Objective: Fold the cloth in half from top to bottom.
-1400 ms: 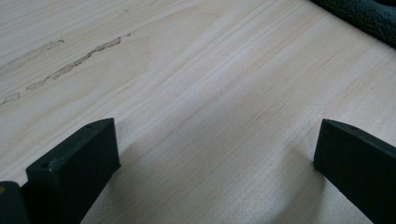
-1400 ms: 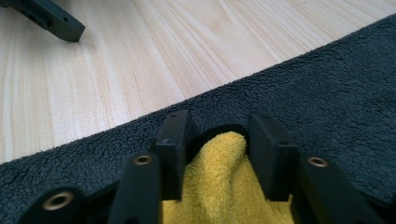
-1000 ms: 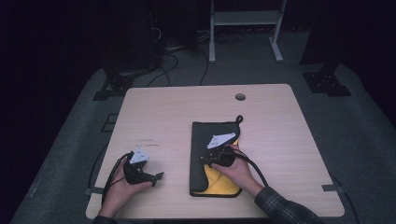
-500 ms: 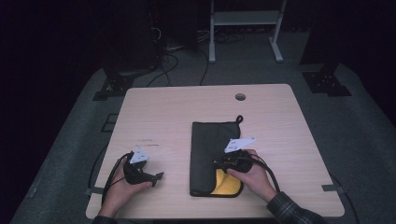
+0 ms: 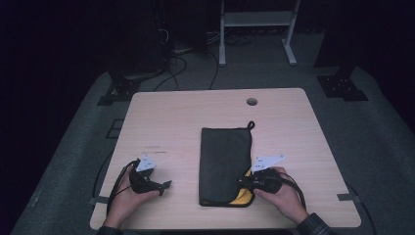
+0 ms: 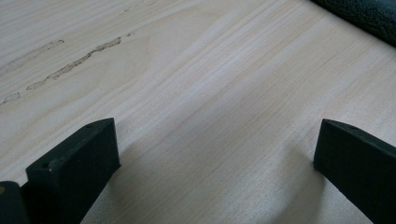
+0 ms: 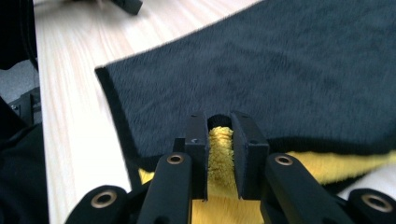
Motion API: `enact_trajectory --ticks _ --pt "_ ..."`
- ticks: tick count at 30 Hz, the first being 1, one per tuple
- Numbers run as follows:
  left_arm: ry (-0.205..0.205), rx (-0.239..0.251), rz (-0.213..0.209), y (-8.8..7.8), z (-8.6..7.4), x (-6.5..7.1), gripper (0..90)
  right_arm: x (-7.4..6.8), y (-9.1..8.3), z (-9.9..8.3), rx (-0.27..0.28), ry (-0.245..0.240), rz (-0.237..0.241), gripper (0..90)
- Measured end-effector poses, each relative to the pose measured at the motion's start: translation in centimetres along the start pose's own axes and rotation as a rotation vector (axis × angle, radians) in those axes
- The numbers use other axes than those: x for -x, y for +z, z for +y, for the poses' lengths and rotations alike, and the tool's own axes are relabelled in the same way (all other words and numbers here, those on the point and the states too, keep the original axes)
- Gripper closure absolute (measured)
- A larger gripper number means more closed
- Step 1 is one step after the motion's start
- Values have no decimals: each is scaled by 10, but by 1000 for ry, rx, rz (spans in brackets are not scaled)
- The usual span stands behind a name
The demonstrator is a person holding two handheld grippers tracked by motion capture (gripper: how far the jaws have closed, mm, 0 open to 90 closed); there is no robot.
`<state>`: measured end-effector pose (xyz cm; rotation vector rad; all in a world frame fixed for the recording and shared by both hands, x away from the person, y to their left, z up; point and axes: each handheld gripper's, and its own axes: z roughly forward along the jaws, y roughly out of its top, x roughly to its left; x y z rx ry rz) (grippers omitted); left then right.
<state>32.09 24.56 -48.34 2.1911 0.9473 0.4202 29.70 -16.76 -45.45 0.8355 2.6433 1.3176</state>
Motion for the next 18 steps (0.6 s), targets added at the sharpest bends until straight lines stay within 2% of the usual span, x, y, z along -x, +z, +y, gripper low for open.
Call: enact_trajectory --ticks 9,18 --pt "-4 3 0 0 0 0 0 -3 -14 -21 -43 -3 -29 726" --pt "-4 2 1 0 0 0 0 -2 -34 -41 -77 19 -50 714"
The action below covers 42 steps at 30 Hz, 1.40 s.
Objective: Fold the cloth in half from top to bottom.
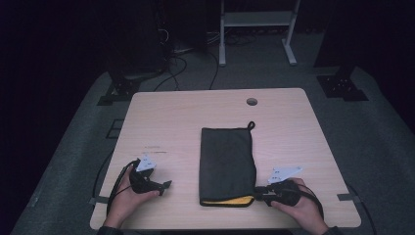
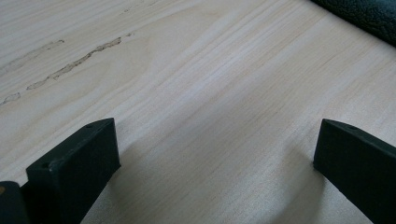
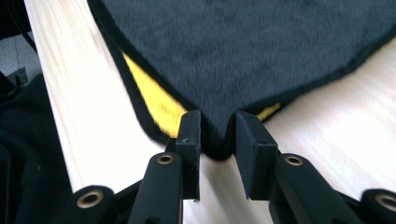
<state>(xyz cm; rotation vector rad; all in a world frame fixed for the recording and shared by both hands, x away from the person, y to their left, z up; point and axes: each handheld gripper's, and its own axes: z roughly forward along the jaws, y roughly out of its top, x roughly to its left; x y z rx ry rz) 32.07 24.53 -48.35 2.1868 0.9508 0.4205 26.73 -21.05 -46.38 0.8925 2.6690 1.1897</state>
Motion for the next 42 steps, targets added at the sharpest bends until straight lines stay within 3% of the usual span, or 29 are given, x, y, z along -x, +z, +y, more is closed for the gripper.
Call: enact_trajectory --ticks 5,8,12,20,23,30,42 --pt "0 1 0 0 0 0 0 -1 -7 -9 -16 -4 11 702" --pt "3 3 -3 0 0 0 0 0 -16 -13 19 3 7 648" --pt "0 15 -2 -1 0 0 33 7 -25 -12 87 28 -43 571" --pt "1 36 -37 0 10 2 218 31 -20 5 141 20 -120 507" --pt "-11 57 -66 3 20 4 257 44 -17 14 160 24 -140 495" --pt "16 74 -96 11 51 4 371 73 -5 37 173 48 -162 461" --pt "26 117 -90 46 104 -7 436 108 24 79 161 46 -169 456"
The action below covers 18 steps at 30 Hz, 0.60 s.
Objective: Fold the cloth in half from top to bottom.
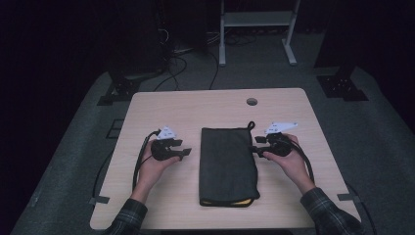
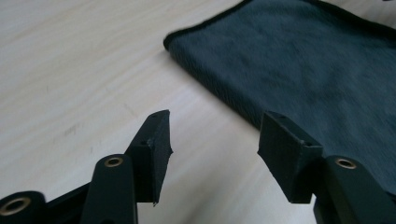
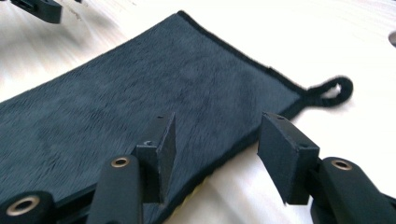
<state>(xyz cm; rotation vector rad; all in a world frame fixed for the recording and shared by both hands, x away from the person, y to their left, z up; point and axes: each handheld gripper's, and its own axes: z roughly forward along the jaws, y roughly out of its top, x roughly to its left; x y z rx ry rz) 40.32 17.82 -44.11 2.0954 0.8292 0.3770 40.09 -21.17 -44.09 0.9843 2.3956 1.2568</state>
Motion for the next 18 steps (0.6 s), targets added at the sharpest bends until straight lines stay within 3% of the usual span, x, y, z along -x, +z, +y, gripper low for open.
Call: enact_trajectory --ticks 11,15,18 --pt "-17 5 -8 40 34 -12 437 20 34 23 -22 -38 -28 441" --pt "-10 -25 -1 57 43 -17 437 31 48 28 -42 -29 -40 435" --pt "-33 -31 -10 71 46 -19 438 39 56 30 -55 -16 -47 433"
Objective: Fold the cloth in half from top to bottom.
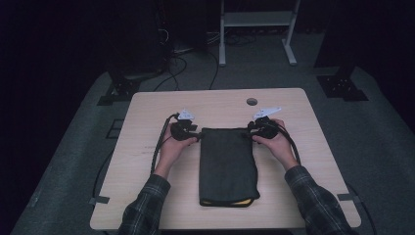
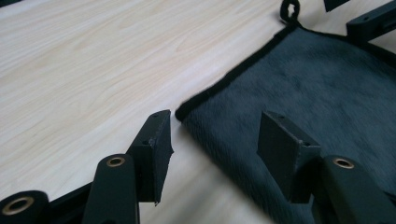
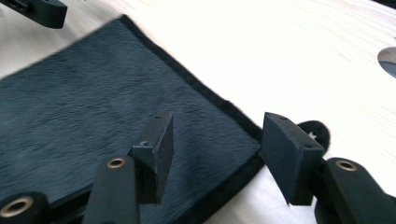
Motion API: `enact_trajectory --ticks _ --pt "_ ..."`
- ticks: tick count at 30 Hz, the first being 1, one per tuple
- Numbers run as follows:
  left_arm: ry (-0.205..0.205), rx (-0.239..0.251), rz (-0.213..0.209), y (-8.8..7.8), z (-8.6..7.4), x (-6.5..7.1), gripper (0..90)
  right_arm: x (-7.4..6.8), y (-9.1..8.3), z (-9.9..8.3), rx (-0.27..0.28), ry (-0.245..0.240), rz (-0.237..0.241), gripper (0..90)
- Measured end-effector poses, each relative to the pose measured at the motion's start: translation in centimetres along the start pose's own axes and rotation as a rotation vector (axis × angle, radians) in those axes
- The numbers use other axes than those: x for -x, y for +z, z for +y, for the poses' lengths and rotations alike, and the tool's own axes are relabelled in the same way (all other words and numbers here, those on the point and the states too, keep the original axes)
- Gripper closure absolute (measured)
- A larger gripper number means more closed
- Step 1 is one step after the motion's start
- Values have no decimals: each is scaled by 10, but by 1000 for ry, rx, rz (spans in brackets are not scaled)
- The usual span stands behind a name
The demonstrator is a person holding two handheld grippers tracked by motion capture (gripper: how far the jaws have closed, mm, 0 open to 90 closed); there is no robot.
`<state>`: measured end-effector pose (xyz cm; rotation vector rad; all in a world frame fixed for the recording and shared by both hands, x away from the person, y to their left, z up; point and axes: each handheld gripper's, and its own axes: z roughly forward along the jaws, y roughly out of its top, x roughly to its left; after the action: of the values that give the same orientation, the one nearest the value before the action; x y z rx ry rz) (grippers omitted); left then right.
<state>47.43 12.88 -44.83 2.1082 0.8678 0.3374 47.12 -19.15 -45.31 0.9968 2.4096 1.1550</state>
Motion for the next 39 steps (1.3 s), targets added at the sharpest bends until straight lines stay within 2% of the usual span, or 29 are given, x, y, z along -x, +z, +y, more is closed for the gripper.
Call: enact_trajectory --ticks 2,4,8,11,13,15,17,20,21,24,26,28,32,36,39 --pt "3 -19 11 7 3 -1 438 5 5 -1 8 11 -9 436" --pt "1 -24 11 14 5 -2 437 8 12 -3 -11 16 -4 425" --pt "12 -77 34 25 6 -4 433 9 21 -4 -31 23 -3 402" --pt "16 -104 48 29 4 -7 433 9 26 -6 -46 11 -6 378" --pt "12 -118 43 32 1 -8 436 9 27 -7 -46 9 -3 367" --pt "5 -117 33 33 0 -9 445 8 28 -8 -45 -25 -8 372" --pt "11 -116 23 33 1 -8 474 8 29 -8 -45 -35 -9 386" --pt "20 -123 3 33 2 -6 578 8 27 -10 -38 -33 11 494" --pt "12 -127 -1 33 3 -5 597 8 27 -10 -38 -34 12 518" --pt "-31 -133 -34 33 3 -4 744 6 27 -9 -37 -30 26 637" --pt "-64 -138 -42 33 4 -3 806 4 26 -8 -46 -13 42 708" --pt "-70 -152 -41 33 5 -2 828 2 26 -7 -59 -6 50 771" --pt "-65 -153 -37 31 6 -1 835 -1 26 -4 -79 7 31 807" --pt "-86 -108 -52 24 10 -6 836 1 26 -1 -79 33 26 812" --pt "-64 -58 -35 13 23 -9 836 4 22 9 -48 47 8 812"
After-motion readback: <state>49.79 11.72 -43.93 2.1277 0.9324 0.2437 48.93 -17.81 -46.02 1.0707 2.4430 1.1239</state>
